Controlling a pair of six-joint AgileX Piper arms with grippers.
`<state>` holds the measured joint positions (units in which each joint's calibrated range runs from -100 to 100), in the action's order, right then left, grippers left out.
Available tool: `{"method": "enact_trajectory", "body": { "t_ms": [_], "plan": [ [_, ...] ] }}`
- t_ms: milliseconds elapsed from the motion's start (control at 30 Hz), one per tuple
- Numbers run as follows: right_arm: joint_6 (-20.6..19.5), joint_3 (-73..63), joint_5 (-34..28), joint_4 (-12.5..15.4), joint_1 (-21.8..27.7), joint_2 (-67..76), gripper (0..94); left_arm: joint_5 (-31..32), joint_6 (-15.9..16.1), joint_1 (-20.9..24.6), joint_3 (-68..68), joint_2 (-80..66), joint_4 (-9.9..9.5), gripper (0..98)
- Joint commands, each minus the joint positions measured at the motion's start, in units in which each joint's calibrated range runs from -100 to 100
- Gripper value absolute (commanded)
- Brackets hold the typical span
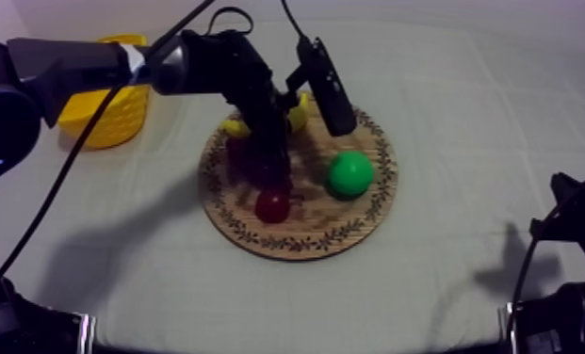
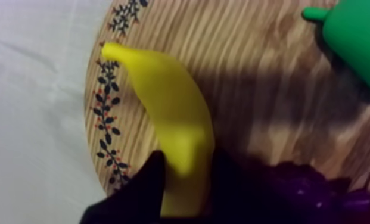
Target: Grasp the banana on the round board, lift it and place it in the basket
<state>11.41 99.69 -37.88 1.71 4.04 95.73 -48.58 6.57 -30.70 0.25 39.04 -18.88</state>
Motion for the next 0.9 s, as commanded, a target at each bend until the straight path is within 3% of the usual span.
{"method": "enact_trajectory", "body": {
  "t_ms": [0,200,433,867],
  "plan": [
    [0.0,0.0,0.0,0.0,0.0,0.0,0.3,-0.3,-1.1,-0.1,-0.3,0.1,-0.38,19.1],
    [0.0,0.0,0.0,0.0,0.0,0.0,0.3,-1.8,-2.5,-0.1,-1.8,-0.9,-0.83,14.6],
    [0.0,0.0,0.0,0.0,0.0,0.0,0.3,-8.4,-3.5,0.9,-4.7,-6.9,-2.43,13.0],
    [0.0,0.0,0.0,0.0,0.0,0.0,0.3,-14.1,-5.8,9.9,1.4,-23.5,-7.00,12.6]
  ]
}}
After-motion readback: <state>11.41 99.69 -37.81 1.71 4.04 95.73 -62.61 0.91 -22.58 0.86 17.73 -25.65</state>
